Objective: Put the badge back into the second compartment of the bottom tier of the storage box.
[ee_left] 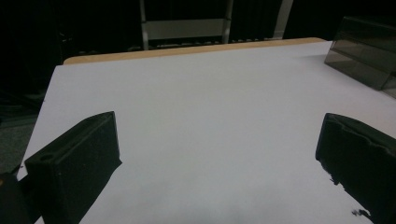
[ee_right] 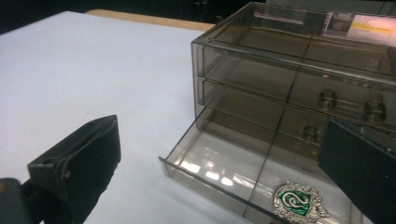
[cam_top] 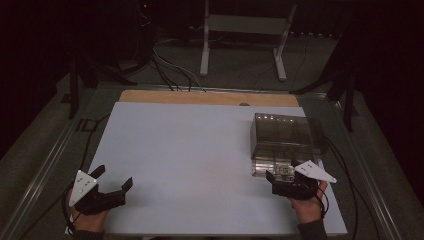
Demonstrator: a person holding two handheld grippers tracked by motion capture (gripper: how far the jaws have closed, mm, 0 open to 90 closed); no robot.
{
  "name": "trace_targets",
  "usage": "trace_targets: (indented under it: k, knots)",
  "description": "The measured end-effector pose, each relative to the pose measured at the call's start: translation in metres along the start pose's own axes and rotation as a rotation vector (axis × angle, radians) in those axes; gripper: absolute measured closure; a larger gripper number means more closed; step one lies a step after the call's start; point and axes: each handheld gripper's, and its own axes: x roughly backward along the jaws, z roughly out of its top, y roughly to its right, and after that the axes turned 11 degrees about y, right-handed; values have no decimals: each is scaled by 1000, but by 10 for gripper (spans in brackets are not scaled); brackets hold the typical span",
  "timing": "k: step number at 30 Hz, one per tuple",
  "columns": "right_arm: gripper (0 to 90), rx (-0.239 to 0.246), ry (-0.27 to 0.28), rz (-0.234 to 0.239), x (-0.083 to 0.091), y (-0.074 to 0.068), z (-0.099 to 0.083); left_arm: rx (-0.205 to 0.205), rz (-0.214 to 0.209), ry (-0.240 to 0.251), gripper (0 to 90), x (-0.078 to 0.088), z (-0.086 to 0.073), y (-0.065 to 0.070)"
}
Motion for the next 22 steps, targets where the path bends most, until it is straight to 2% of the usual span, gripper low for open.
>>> trace_targets:
  k: [10,22]
  knots:
    - [2,-1,53,12,5,1,-7,11,-12,-1,5,-2,-3,-2]
    - [2,-8,64,14,8,5,-10,5,-28,-17,5,-7,-6,3]
